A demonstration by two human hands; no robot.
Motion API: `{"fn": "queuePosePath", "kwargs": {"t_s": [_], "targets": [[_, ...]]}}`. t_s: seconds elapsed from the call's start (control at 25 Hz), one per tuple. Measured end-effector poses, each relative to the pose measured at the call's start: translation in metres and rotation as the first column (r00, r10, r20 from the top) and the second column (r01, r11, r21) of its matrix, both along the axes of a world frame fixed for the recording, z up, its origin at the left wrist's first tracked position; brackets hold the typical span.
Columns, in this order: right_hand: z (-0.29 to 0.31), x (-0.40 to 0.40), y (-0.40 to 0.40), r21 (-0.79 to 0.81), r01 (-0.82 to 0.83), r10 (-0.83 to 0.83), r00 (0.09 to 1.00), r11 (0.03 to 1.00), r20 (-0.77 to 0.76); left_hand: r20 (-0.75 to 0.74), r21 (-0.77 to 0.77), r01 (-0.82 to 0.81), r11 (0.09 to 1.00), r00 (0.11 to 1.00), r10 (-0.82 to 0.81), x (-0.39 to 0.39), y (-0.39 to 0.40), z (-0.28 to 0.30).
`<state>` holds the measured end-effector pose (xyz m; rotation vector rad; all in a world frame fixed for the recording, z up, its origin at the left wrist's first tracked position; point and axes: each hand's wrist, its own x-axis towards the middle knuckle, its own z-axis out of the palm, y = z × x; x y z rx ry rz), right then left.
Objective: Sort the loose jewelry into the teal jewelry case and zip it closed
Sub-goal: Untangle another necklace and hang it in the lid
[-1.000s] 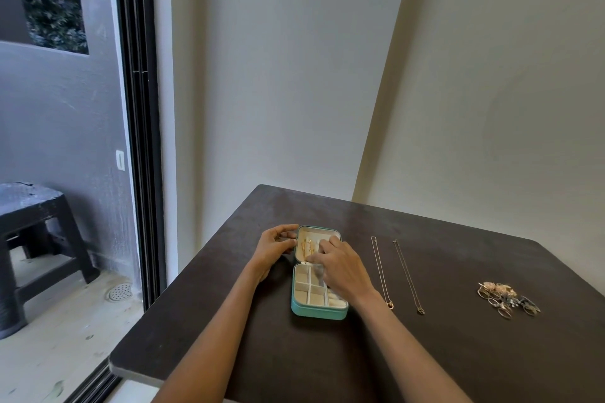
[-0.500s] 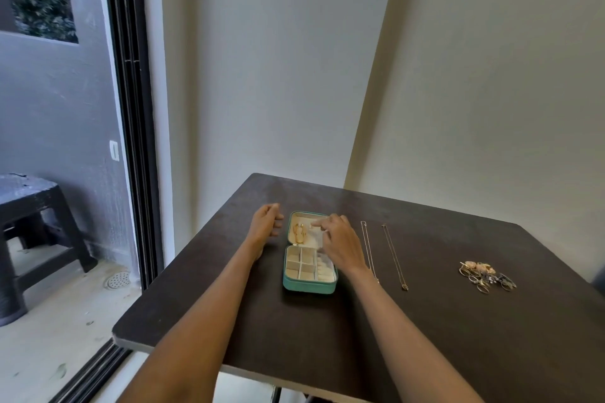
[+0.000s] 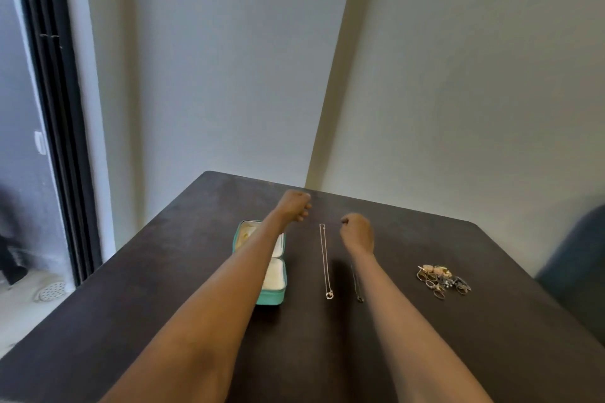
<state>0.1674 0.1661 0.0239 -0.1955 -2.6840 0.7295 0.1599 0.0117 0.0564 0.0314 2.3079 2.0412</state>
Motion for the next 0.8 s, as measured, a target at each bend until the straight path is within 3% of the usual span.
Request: {"fn": "queuePosePath", "kwargs": {"t_s": [0.2, 0.56, 0.64, 0.68, 0.8], "targets": [[-0.014, -0.028, 0.030, 0.024, 0.065, -0.068, 0.982, 0.998, 0.178, 0.009, -0.051, 0.011, 0.999, 1.000, -0.011, -0.033, 0.033, -0.010], [-0.012, -0.056, 0.033, 0.179, 0.034, -0.080, 0.964, 0.983, 0.255, 0.052, -0.025, 0.029, 0.999, 0.998, -0.027, -0.057, 0.059, -0.013], [-0.013, -0.057, 0.037, 0.063, 0.006, -0.023, 0.963, 0.998, 0.270, 0.044, -0.008, 0.044, 0.999, 0.998, -0.044, -0.053, 0.061, -0.010], [-0.011, -0.056, 0.038, -0.067, -0.014, 0.031, 0.964, 0.998, 0.263, 0.029, 0.000, 0.046, 0.999, 0.999, -0.046, -0.051, 0.062, -0.008], [0.004, -0.040, 0.040, -0.558, -0.062, 0.223, 0.949, 0.828, 0.224, -0.014, -0.017, 0.073, 0.997, 0.997, -0.073, -0.043, 0.074, -0.003]]}}
